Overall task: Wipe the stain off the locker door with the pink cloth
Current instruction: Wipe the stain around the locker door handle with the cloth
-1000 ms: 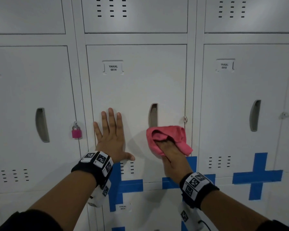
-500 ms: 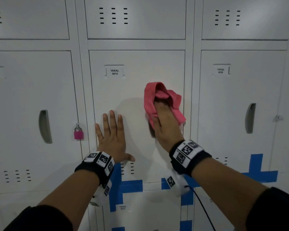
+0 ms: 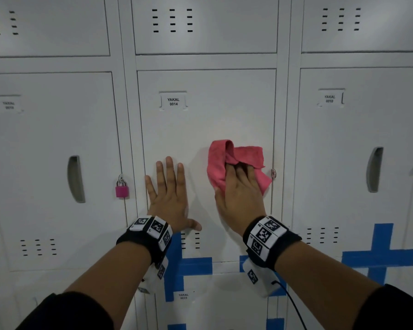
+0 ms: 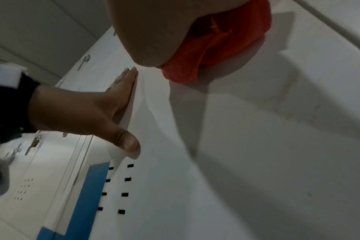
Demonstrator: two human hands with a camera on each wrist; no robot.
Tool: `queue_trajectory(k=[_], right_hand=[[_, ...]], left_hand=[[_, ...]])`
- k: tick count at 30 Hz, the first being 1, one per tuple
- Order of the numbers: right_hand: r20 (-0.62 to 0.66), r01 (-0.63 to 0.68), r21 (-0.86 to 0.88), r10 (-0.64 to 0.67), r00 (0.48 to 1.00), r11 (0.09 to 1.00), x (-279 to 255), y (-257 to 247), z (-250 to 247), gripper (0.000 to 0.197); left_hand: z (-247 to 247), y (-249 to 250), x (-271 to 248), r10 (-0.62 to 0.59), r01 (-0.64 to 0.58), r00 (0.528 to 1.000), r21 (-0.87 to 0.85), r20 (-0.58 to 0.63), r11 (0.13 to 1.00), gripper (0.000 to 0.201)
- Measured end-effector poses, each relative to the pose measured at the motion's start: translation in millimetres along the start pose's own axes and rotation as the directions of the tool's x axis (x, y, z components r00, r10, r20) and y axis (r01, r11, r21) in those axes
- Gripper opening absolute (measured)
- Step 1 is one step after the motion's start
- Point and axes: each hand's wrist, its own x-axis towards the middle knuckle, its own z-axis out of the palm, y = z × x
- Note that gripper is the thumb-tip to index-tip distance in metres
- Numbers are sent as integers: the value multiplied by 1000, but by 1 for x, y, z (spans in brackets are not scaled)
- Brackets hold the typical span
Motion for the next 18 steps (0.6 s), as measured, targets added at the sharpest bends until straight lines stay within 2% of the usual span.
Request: queue_trajectory(k=[3,7,12,16,18], right_hand=[[13,-12,-43,13,1000,999,-1,-3,3,55],[28,-78,-10,78,997,997,6,-9,8,63],[71,50,-109,-42,997,993,8,-4,3,63],[42,141,-169,-136,990,975,3,-3,-1,62],[79,191,-225,-177,981,955,-5,-2,0,59]], left_hand=[[2,-1,1,-3,3,1000,6,-2,1000,168],[2,0,1,-7,7,1000,7,-5,1000,166],[4,-1,2,-6,6,1000,17,-15,1000,166],[5,-1,2,-4,5,1000,19,-18,1000,168],[4,-1,2,-5,5,1000,18,-12,1000,168]])
